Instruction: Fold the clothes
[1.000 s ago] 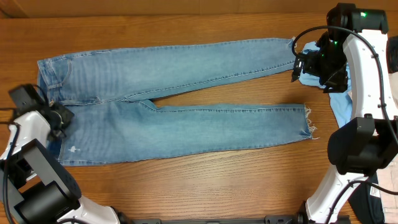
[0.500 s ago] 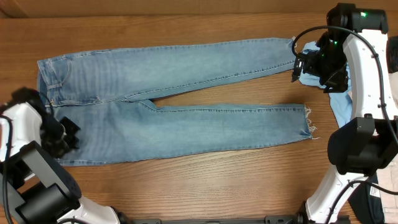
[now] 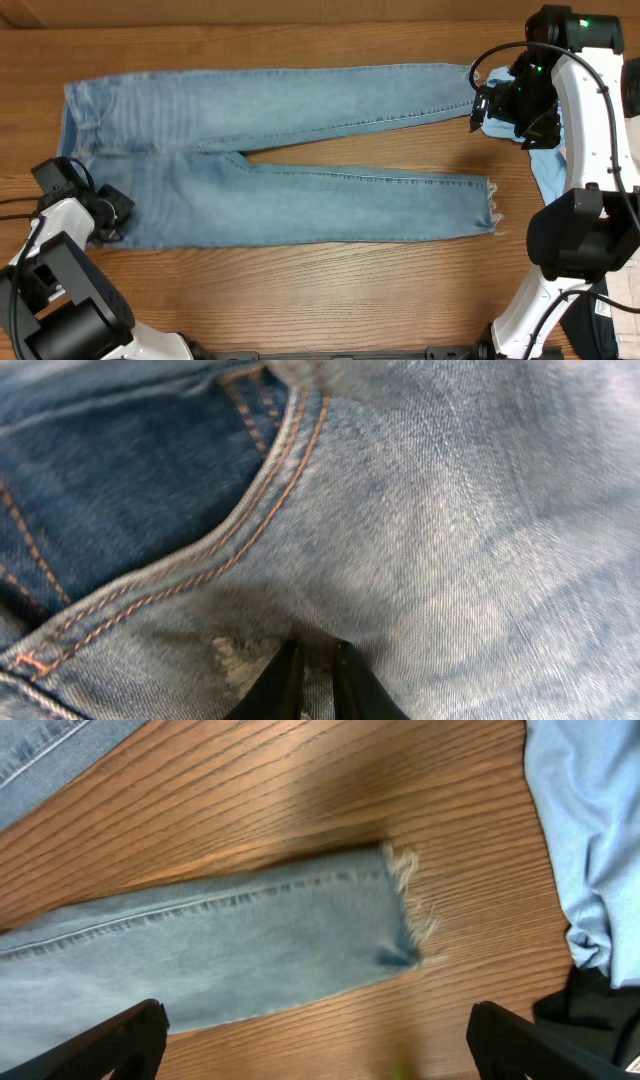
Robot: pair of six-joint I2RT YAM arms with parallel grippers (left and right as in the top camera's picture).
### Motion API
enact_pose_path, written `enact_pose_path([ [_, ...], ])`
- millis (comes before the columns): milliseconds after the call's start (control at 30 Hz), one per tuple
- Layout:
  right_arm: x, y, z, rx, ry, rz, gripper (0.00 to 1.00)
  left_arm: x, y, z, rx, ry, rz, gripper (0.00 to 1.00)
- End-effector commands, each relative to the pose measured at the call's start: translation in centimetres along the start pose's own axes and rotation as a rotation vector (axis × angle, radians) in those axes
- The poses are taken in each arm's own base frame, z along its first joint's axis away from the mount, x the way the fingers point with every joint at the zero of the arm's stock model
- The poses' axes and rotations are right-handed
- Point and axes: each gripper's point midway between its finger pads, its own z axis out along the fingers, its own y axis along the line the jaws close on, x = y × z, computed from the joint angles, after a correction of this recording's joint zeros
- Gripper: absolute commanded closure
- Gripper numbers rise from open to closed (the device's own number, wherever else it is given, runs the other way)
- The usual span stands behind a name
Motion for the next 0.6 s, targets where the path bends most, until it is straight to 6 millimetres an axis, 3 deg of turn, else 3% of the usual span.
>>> enact_pose_path([
  [0,0.1,0.0,-1.2,-0.003,-0.037,-0.008,0.00,1.2,-2.1,1.8,0.113,0.039,-0.017,0.85],
  [100,0.1,0.0,-1.2,-0.003,-0.037,-0.008,0.00,0.0,-2.9,1.5,0.131,0.006,-0.014,0.85],
  [267,0.2,0.1,-1.2,-0.005,-0.036,-0.008,0.00,-0.5,-4.0,-0.2,0.139,0.063,0.078,0.70],
  [433,0.3,0.3,-2.2,-0.032,-0.066,-0.008,0.00,-1.9,-3.8,-4.1,0.068,0.118,0.120,0.46],
  [467,0.3,0.1,-2.8,-0.038,-0.089,-0.002,0.00,-2.3,-4.0,-5.4,0.058,0.122,0.119,0.37],
  [567,0.4,-0.6,-4.8,-0.061,-0.153,0.020,0.00,-3.5,-4.6,-8.4,0.062,0.111,0.121,0.28],
])
